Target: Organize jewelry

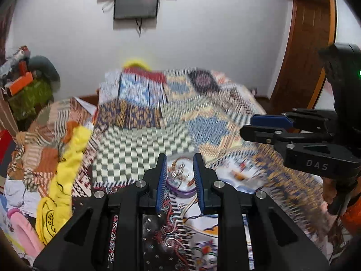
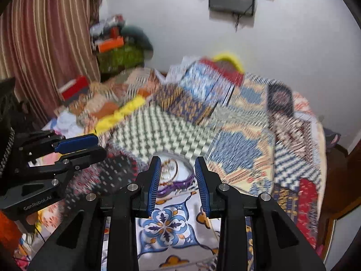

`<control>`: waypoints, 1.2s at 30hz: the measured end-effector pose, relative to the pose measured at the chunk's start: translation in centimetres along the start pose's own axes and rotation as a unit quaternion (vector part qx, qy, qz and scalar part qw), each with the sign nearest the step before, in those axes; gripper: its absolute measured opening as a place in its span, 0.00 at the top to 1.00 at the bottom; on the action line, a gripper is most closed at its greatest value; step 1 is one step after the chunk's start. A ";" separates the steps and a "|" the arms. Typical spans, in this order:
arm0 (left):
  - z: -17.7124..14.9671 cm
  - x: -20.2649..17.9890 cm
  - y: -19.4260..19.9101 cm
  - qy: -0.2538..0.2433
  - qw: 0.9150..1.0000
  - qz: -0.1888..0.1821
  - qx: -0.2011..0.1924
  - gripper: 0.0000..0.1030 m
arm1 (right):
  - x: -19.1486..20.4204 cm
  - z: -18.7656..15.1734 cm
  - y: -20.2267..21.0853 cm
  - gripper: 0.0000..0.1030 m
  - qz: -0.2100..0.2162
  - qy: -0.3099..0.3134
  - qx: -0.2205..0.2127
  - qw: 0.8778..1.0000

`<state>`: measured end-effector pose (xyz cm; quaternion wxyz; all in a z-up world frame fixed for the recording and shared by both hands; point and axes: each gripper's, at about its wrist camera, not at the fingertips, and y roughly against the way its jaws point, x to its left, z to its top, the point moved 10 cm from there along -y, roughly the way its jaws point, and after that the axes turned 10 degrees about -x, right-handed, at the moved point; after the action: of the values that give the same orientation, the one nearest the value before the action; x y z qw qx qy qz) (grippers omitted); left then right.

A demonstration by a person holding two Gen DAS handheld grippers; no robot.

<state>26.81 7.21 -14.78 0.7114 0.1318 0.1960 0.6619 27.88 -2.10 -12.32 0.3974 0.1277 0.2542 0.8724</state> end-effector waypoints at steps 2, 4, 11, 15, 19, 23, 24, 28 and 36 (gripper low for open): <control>1.7 -0.4 2.2 0.000 1.000 0.006 -0.029 0.78 | 0.5 1.6 3.0 0.72 -0.002 -0.008 -0.037 0.999; 3.5 -1.1 5.1 -0.007 0.997 0.017 -0.069 0.78 | 1.1 3.3 6.6 0.72 -0.010 -0.010 -0.084 0.996; 7.2 -4.1 14.2 -0.023 0.980 0.038 -0.193 0.56 | 3.7 6.3 16.9 0.71 -0.047 -0.002 -0.231 0.972; 7.6 -4.9 17.3 -0.020 0.970 0.052 -0.235 0.33 | 4.4 6.4 20.1 0.45 -0.077 -0.005 -0.281 0.957; 7.3 -4.9 19.2 -0.012 0.964 0.073 -0.255 0.07 | 4.5 6.0 21.5 0.17 -0.100 -0.015 -0.306 0.947; 6.9 -4.6 19.8 -0.002 0.961 0.088 -0.262 0.03 | 4.3 5.6 21.7 0.04 -0.116 -0.026 -0.313 0.942; 6.8 -4.6 19.9 -0.003 0.961 0.091 -0.261 0.03 | 4.2 5.6 21.5 0.02 -0.121 -0.028 -0.313 0.942; 6.4 -4.7 19.9 -0.001 0.963 0.088 -0.256 0.03 | 4.1 5.3 21.7 0.01 -0.127 -0.031 -0.309 0.942; 6.0 -4.8 19.9 -0.001 0.964 0.086 -0.254 0.03 | 4.2 4.1 22.3 0.01 -0.123 -0.032 -0.301 0.945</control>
<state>11.56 4.61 -0.03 0.6624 -0.0362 0.0091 0.7482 12.87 -9.90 3.34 0.5294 -0.0019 -0.0193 0.8482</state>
